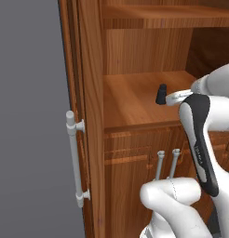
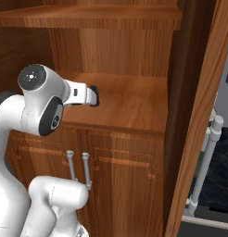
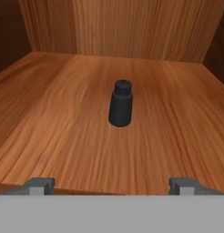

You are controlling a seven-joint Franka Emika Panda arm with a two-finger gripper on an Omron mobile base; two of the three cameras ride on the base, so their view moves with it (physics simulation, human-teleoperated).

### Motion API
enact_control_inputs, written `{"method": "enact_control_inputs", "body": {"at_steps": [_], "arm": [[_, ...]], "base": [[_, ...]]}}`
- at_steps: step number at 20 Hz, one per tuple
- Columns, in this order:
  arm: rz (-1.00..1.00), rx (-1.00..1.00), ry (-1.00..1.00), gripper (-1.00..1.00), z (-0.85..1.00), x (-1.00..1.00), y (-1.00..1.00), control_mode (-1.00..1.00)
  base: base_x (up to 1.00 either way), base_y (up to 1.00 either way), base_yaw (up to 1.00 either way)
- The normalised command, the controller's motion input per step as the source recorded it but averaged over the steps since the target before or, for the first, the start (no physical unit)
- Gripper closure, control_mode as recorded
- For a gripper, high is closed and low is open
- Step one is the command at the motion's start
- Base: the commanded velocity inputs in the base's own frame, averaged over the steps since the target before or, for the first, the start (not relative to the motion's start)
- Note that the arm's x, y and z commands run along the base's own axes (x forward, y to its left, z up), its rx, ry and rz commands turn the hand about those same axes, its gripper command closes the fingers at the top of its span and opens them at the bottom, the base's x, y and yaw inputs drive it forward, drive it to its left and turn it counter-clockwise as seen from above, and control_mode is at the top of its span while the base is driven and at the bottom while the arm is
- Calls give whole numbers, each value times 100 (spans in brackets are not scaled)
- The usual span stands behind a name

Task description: Retrieve the shaker from the cabinet and place it next the steak on a plate on the dining table.

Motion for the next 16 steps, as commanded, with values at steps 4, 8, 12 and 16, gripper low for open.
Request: {"method": "enact_control_inputs", "body": {"at_steps": [4, 8, 12, 16], "arm": [[0, 0, -4, -100, 0, 31, -2, -100], [0, 0, -14, -100, -1, 30, -1, -100], [0, 0, -11, -100, 0, 37, -1, -100], [0, 0, -1, -100, 0, 37, -2, -100]], "base": [[0, 0, 0], [0, 0, 0], [0, 0, 0], [0, 0, 0]]}}
